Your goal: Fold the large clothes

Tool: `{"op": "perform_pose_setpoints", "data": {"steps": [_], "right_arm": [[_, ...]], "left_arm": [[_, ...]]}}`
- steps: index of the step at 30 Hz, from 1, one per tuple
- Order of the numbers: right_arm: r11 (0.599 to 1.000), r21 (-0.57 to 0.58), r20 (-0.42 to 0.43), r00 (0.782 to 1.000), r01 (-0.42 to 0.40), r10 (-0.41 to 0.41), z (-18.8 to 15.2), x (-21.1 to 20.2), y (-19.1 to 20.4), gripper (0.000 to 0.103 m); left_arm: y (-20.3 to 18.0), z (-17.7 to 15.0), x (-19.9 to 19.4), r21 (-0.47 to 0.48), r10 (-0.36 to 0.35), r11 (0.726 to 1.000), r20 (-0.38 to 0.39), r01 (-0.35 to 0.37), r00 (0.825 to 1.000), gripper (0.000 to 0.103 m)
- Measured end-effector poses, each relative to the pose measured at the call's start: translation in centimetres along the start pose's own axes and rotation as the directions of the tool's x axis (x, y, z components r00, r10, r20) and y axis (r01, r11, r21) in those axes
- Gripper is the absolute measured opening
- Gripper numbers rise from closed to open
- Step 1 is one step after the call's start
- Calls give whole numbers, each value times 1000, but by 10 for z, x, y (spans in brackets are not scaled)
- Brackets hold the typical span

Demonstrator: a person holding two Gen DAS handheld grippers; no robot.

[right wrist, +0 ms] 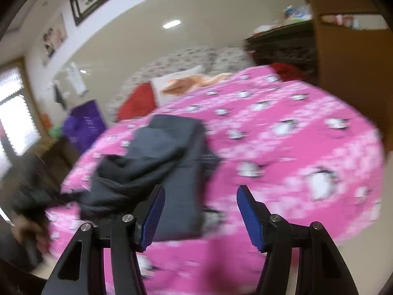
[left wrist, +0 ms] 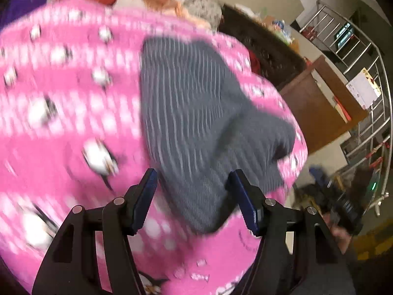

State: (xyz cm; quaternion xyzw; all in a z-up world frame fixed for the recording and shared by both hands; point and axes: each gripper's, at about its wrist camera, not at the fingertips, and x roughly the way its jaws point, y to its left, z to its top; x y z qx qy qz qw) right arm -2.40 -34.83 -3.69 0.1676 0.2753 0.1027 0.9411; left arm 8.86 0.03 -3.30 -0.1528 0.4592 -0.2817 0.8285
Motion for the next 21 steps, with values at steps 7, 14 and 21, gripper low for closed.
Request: {"op": "perform_pose_setpoints", "data": {"steps": [7, 14, 21], "right_arm": [[945, 158, -84, 949, -287, 303, -8, 62, 46, 63], [860, 365, -133, 895, -356, 426, -13, 114, 66, 71], [790, 523, -89, 902, -319, 423, 2, 119, 65, 89]], "left_arm": [[-7, -20, 18, 5, -50, 999, -12, 50, 999, 64], [-1, -28, 17, 10, -59, 998, -31, 60, 998, 64], [1, -32, 21, 5, -67, 998, -38, 67, 997, 64]]}}
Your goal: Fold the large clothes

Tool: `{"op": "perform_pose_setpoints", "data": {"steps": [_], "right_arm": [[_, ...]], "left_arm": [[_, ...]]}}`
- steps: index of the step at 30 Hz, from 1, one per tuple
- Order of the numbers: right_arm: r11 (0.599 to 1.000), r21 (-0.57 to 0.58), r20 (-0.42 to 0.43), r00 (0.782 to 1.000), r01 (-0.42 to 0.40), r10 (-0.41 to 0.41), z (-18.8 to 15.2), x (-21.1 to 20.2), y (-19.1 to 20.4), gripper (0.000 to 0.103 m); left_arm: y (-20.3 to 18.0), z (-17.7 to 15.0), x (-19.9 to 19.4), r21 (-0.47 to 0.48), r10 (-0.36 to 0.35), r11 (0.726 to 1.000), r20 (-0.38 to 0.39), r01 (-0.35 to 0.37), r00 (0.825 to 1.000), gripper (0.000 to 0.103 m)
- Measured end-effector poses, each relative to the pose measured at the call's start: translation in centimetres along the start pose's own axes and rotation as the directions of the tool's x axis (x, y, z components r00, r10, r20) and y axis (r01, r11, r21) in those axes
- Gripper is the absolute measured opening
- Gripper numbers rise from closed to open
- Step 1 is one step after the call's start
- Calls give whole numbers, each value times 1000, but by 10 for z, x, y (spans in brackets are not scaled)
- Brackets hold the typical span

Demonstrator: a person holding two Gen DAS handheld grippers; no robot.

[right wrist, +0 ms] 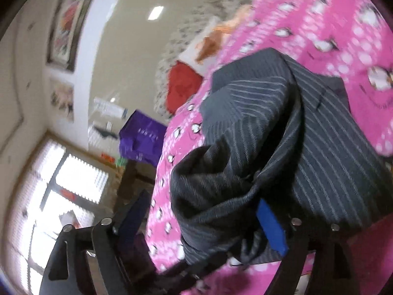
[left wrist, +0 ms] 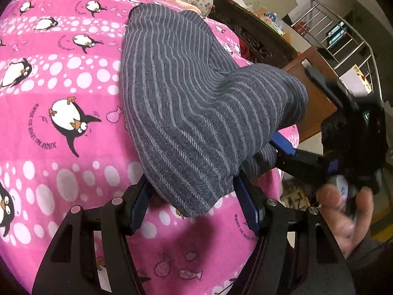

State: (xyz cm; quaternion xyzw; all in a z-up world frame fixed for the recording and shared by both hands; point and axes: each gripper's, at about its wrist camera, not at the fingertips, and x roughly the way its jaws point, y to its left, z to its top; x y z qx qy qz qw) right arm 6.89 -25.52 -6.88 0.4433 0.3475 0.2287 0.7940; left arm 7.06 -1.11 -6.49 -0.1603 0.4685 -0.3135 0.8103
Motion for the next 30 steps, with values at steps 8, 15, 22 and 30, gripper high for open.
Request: {"op": "perform_pose_setpoints", "data": {"steps": [8, 15, 22, 30], "right_arm": [[953, 29, -83, 951, 301, -298, 24, 35, -8, 54], [880, -340, -1, 936, 331, -353, 29, 8, 35, 20], [869, -393, -107, 923, 302, -369, 55, -21, -29, 20], [964, -247, -197, 970, 94, -145, 69, -24, -96, 20]], "left_arm": [[-7, -10, -11, 40, 38, 998, 24, -39, 999, 64], [-8, -10, -30, 32, 54, 998, 92, -58, 994, 64], [-47, -1, -28, 157, 30, 986, 109, -47, 994, 64], [-78, 41, -42, 187, 19, 980, 272, -72, 962, 74]]}}
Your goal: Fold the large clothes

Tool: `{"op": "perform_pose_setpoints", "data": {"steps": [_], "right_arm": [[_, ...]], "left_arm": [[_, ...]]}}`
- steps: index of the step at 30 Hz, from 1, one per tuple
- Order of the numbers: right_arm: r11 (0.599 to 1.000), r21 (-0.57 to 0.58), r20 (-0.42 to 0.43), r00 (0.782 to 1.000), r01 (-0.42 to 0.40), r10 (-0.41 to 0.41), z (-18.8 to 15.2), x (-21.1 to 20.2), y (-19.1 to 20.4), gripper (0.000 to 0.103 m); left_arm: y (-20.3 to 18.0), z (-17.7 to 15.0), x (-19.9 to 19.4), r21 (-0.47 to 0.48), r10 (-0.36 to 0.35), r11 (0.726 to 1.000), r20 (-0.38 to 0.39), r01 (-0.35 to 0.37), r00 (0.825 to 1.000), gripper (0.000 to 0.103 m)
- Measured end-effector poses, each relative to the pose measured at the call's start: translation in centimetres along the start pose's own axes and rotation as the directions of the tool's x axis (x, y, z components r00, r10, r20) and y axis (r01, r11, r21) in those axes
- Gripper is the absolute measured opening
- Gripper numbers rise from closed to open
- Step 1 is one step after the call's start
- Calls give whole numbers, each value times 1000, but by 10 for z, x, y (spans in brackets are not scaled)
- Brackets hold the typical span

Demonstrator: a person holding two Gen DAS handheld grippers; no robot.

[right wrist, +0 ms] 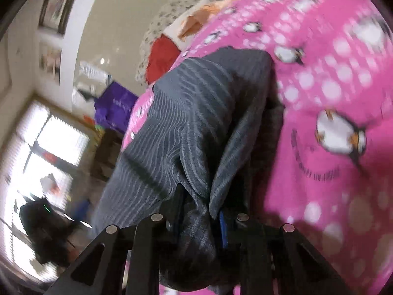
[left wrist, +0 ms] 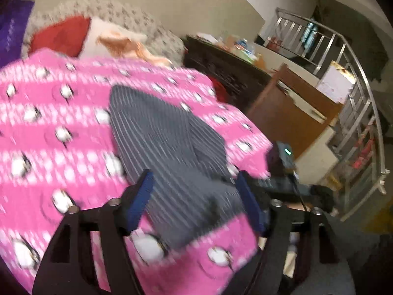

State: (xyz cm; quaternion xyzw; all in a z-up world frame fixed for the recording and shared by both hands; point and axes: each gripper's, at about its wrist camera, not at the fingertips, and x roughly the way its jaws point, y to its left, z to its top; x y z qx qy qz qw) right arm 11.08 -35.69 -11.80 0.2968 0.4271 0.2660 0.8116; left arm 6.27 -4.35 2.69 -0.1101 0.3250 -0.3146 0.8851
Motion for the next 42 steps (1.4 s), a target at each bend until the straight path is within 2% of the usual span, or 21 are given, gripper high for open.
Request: {"op": "perform_pose_setpoints", "data": {"steps": [3, 4, 6, 9, 10, 11, 12, 14, 17, 19, 20, 21, 25, 28, 29, 32, 35, 37, 40, 41, 42], "right_arm": [[982, -151, 1, 993, 115, -116, 7, 0, 15, 29], [979, -159, 1, 991, 130, -131, 8, -1, 15, 31], [978, -140, -2, 988, 153, -155, 13, -5, 13, 36], [951, -185, 59, 969, 249, -242, 11, -28, 34, 36], [927, -218, 97, 952, 305, -290, 10, -40, 46, 36], [878, -271, 167, 918, 394, -361, 7, -54, 67, 36], [855, -307, 205, 906, 419, -371, 5, -58, 84, 36], [831, -394, 240, 916, 393, -320, -2, -64, 121, 36], [770, -498, 174, 916, 398, -361, -19, -33, 142, 26], [718, -532, 81, 871, 449, -485, -31, 7, 113, 24], [718, -525, 63, 862, 457, -503, -37, 21, 92, 24], [727, -515, 124, 879, 454, -460, -38, 18, 88, 24], [753, -487, 57, 877, 442, -478, -15, 5, 104, 24], [800, -419, 153, 902, 430, -405, 19, -17, 131, 24], [809, -387, 186, 897, 442, -401, 31, -23, 137, 29], [811, -218, 309, 827, 543, -470, 76, -20, 154, 71], [766, -110, 345, 748, 633, -567, 112, 12, 158, 71], [744, -95, 289, 733, 662, -615, 127, 42, 140, 69], [665, -139, 214, 678, 734, -704, 130, 87, 98, 66], [667, -145, 188, 682, 731, -706, 127, 95, 84, 66], [689, -145, 154, 704, 710, -694, 123, 100, 66, 70]], "left_arm": [[4, 4, 40, 51, 66, 997, -93, -62, 993, 73], [5, -2, 59, 71, 74, 995, -166, -63, 983, 58], [4, -26, 85, 164, 158, 979, -249, -119, 956, 56], [2, -40, 82, 186, 183, 972, -214, -144, 960, 56], [4, -41, 81, 167, 176, 976, -215, -141, 961, 56], [6, -42, 80, 157, 167, 978, -209, -136, 963, 56], [7, -41, 81, 153, 162, 979, -204, -132, 965, 56], [6, -42, 80, 154, 159, 979, -191, -130, 969, 56], [7, -45, 75, 146, 153, 981, -177, -128, 972, 56], [5, -46, 71, 134, 140, 984, -177, -117, 974, 57], [4, -47, 72, 138, 136, 984, -181, -111, 974, 57], [2, -46, 71, 153, 143, 981, -182, -116, 973, 57], [9, -14, 55, 110, 113, 989, -135, -99, 984, 56], [21, 30, 50, 18, 114, 993, -40, -113, 993, 56], [26, 49, 57, -12, 140, 990, -21, -141, 990, 56], [40, 97, 89, -112, 225, 968, 7, -223, 974, 57], [59, 125, 131, -224, 339, 913, -46, -340, 940, 57], [73, 128, 164, -241, 395, 878, -118, -412, 911, 57], [92, 114, 202, -257, 418, 845, -226, -468, 880, 58], [97, 108, 211, -258, 423, 837, -255, -482, 870, 66], [103, 101, 218, -258, 428, 830, -274, -495, 861, 72]]}}
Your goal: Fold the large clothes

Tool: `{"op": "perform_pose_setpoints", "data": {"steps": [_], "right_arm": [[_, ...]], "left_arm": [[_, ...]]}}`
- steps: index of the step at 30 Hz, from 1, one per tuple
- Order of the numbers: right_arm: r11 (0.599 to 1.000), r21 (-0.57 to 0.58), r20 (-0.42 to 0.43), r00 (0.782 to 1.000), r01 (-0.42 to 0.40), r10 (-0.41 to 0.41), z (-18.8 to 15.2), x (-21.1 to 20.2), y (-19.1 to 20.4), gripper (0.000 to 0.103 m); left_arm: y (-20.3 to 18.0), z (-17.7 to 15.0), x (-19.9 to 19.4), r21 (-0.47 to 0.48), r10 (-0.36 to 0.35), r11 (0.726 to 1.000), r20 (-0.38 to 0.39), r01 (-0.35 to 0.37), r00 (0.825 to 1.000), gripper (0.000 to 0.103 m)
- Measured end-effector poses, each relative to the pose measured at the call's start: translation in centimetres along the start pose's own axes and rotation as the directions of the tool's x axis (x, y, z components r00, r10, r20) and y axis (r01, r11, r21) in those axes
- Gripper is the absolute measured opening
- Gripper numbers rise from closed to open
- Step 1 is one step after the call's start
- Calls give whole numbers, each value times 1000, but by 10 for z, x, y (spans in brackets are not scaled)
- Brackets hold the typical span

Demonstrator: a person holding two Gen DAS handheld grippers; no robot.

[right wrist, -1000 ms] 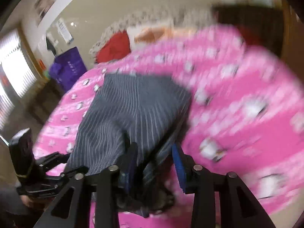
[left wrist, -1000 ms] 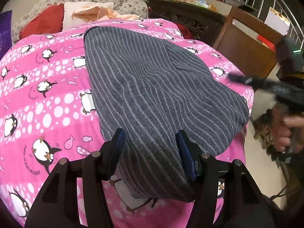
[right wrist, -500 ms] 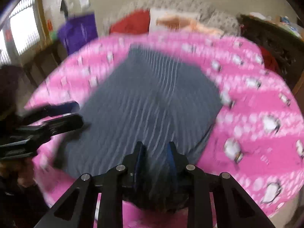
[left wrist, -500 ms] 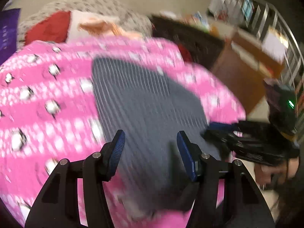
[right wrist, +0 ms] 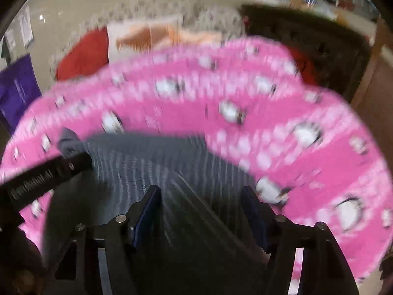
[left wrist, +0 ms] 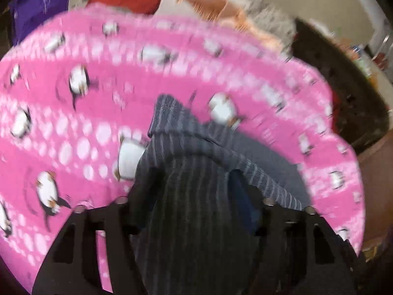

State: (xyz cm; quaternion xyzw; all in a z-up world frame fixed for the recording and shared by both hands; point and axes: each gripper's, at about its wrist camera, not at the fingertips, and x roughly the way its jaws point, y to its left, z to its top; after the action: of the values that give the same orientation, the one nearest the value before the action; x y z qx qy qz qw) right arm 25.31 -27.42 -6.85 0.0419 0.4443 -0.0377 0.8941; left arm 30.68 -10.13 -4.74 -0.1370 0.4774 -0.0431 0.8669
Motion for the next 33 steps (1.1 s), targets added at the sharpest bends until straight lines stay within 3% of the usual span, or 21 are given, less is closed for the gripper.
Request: {"op": "perform_pose_setpoints", "data": {"steps": [2, 5, 9, 29, 32, 33], "right_arm": [[996, 56, -23, 997, -69, 71, -4, 12, -15, 79], [994, 56, -57, 994, -92, 96, -3, 24, -17, 90], [992, 61, -85, 989, -113, 118, 1, 37, -21, 99], [996, 39, -72, 994, -82, 85, 2, 38, -15, 99], [996, 41, -67, 994, -83, 85, 2, 37, -15, 99], [995, 45, -68, 993, -94, 97, 2, 36, -16, 99]], "left_arm": [[3, -8, 11, 18, -10, 1000, 18, 10, 1000, 81], [-6, -11, 14, 66, 10, 998, 27, -12, 1000, 92], [-7, -10, 19, 81, 27, 996, 38, -30, 999, 93], [-6, -7, 18, 68, 15, 998, 44, -18, 999, 93], [-12, -3, 19, 85, 41, 996, 3, -41, 999, 93], [-11, 2, 15, 88, 19, 996, -32, -16, 999, 93]]}}
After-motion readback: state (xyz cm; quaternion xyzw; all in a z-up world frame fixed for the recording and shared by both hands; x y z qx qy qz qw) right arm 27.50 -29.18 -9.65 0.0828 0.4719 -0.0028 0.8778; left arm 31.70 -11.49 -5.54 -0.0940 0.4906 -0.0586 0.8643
